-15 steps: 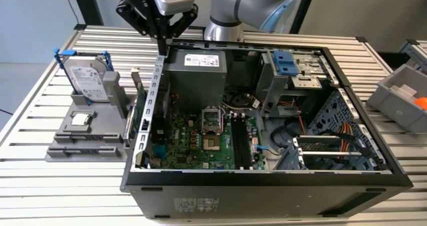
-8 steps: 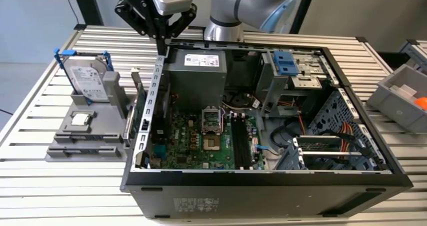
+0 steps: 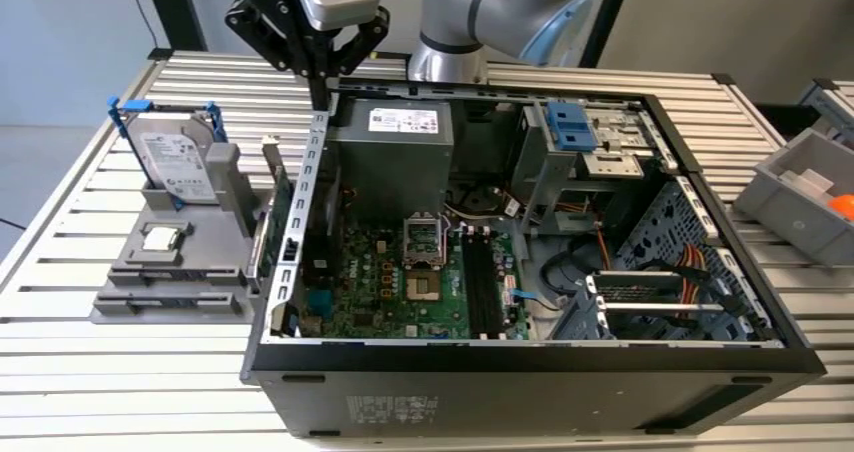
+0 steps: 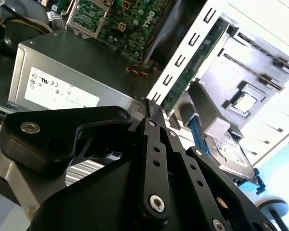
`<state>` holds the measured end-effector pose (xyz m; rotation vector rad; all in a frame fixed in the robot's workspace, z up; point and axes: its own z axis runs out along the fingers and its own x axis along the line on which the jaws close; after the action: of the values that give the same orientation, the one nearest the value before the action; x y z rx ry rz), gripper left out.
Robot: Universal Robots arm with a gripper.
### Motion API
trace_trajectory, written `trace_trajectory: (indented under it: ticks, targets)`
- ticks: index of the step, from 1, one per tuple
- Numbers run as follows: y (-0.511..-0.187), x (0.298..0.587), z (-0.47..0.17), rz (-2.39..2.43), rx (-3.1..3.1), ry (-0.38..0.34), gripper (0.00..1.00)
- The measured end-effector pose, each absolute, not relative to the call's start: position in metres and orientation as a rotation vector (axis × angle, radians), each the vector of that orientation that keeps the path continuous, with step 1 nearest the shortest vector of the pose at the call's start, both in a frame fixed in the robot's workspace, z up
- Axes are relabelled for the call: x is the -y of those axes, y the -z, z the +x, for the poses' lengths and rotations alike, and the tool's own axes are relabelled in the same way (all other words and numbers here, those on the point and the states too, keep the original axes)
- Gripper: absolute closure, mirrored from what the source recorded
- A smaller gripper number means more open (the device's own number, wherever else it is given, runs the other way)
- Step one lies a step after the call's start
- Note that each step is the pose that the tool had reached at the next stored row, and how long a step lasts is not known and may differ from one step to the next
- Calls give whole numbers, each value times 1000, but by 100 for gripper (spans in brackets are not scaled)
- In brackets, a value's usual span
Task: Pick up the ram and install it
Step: 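Reach for the ram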
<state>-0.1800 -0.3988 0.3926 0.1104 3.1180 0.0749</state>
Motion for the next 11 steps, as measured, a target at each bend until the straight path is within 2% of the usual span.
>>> trace_trajectory:
  ticks: [11]
  targets:
    - [-393, 399, -186, 110, -3118, -75, 100]
